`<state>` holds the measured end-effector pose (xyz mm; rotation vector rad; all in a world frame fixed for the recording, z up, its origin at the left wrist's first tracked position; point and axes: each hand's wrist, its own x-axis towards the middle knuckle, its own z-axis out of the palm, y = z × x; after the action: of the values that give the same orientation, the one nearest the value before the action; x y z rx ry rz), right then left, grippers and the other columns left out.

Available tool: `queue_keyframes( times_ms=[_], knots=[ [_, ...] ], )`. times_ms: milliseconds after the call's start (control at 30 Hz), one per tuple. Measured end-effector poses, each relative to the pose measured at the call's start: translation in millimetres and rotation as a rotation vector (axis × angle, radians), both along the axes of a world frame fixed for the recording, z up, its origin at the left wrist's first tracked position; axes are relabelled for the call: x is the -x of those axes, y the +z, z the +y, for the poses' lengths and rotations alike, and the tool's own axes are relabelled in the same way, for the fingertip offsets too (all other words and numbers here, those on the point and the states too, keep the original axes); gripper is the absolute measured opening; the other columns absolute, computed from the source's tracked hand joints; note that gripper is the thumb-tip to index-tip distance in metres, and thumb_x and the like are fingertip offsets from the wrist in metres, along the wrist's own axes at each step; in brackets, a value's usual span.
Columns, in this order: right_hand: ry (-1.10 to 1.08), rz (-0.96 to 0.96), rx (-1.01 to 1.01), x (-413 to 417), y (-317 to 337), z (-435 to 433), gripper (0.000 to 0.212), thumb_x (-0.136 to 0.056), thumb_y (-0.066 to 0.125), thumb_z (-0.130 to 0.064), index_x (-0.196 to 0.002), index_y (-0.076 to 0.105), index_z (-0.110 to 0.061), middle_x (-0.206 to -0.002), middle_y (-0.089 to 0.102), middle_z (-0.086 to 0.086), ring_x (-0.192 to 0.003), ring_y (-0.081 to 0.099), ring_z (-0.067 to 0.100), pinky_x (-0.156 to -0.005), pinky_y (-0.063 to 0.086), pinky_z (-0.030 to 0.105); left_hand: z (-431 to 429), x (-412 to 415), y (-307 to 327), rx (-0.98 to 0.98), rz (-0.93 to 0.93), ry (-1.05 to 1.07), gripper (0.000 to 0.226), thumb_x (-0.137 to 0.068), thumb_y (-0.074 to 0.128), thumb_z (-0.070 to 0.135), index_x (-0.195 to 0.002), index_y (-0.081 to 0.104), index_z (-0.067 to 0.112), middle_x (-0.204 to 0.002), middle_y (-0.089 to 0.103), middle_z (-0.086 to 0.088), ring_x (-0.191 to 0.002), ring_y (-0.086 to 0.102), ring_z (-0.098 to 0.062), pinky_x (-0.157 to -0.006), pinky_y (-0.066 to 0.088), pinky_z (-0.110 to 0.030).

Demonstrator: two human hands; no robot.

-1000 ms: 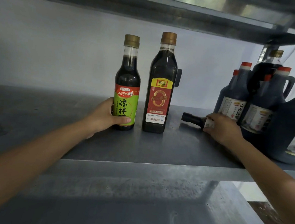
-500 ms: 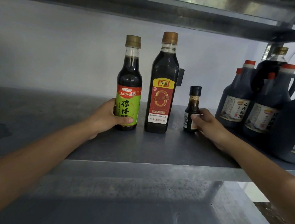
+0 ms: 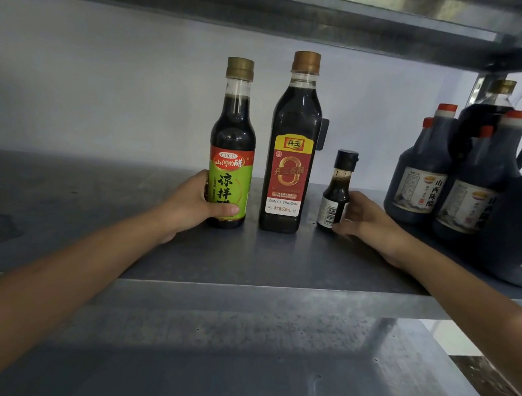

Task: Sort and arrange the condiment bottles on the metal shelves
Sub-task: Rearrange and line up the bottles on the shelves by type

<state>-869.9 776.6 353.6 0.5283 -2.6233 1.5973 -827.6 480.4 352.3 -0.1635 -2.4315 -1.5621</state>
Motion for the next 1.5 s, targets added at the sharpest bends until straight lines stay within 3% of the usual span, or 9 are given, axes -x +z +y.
queue_keyframes(
  times_ms=[133,300,367,500,600,700,833,1033,1500],
  knots=[
    [-0.118,0.11,-0.132,5,1,-3,0.056,-0.073,0.079,-0.024,-0.122,0.052,-0.018,-0.118,0.056,0.0,-0.106,0.053,0.016,-0.086,0.042,0.028,0,-1,1,-0.011,-0.003,-0.013,0.065,-0.074,0.077,0.016,-0.131,0.047,0.017,-0.123,0.061,0.002,-0.111,0.058,-0.014,-0.094,0.045,-0.031],
    [-0.039,0.065,0.023,6,-1,0,0.06,-0.084,0.064,0.001,-0.136,0.04,-0.017,-0.122,0.057,0.006,-0.115,0.055,0.022,-0.088,0.047,0.028,1,0,0,-0.006,-0.004,-0.014,0.065,-0.074,0.077,0.017,-0.131,0.046,0.017,-0.12,0.06,0.004,-0.11,0.058,-0.013,-0.093,0.044,-0.029],
    [-0.024,0.053,0.003,6,1,-2,0.068,-0.08,0.07,-0.005,-0.137,0.037,-0.019,-0.125,0.053,0.001,-0.115,0.052,0.018,-0.092,0.045,0.03,1,-1,0,-0.005,0.0,-0.011,0.065,-0.074,0.077,0.017,-0.131,0.046,0.017,-0.119,0.06,0.004,-0.109,0.058,-0.013,-0.091,0.044,-0.028],
    [-0.16,0.133,-0.085,8,3,-15,0.055,-0.076,0.077,-0.018,-0.121,0.045,-0.017,-0.109,0.055,-0.002,-0.097,0.055,0.014,-0.066,0.043,0.017,2,-1,1,0.0,0.007,-0.013,0.064,-0.075,0.077,0.016,-0.131,0.047,0.017,-0.119,0.06,0.004,-0.107,0.058,-0.011,-0.086,0.044,-0.024],
    [-0.074,0.057,0.087,11,1,-14,0.056,-0.082,0.067,0.001,-0.13,0.041,-0.011,-0.12,0.057,0.006,-0.108,0.057,0.02,-0.071,0.047,0.017,1,-1,1,-0.005,0.01,-0.013,0.065,-0.074,0.077,0.016,-0.131,0.047,0.016,-0.121,0.061,0.003,-0.109,0.058,-0.013,-0.09,0.045,-0.028],
    [-0.063,0.077,-0.025,10,2,-15,0.066,-0.077,0.076,-0.014,-0.132,0.04,-0.017,-0.12,0.053,-0.004,-0.105,0.052,0.013,-0.072,0.041,0.016,0,0,0,0.001,0.006,-0.006,0.066,-0.073,0.078,0.018,-0.132,0.047,0.016,-0.123,0.061,0.002,-0.112,0.058,-0.014,-0.096,0.045,-0.032],
    [-0.14,0.142,-0.117,14,1,-19,0.052,-0.074,0.078,-0.022,-0.118,0.052,-0.015,-0.109,0.06,-0.001,-0.095,0.057,0.012,-0.067,0.042,0.016,2,-1,0,0.001,0.007,-0.005,0.065,-0.074,0.077,0.017,-0.131,0.047,0.017,-0.119,0.061,0.005,-0.108,0.058,-0.012,-0.089,0.044,-0.026],
    [0.023,0.076,-0.024,5,0,-6,0.047,-0.081,0.067,0.002,-0.125,0.053,-0.007,-0.117,0.064,0.007,-0.107,0.06,0.018,-0.094,0.048,0.029,4,-3,2,0.0,0.008,-0.008,0.063,-0.075,0.076,0.015,-0.131,0.046,0.017,-0.116,0.059,0.006,-0.105,0.057,-0.01,-0.081,0.042,-0.02],
    [0.069,0.032,-0.056,-4,-3,-9,0.056,-0.087,0.062,-0.003,-0.136,0.037,-0.011,-0.125,0.056,0.006,-0.11,0.055,0.012,-0.086,0.047,0.014,7,-7,3,0.028,-0.06,0.026,0.061,-0.078,0.074,0.02,-0.133,0.046,0.017,-0.129,0.058,0.0,-0.116,0.054,-0.016,-0.094,0.04,-0.029]
  ],
)
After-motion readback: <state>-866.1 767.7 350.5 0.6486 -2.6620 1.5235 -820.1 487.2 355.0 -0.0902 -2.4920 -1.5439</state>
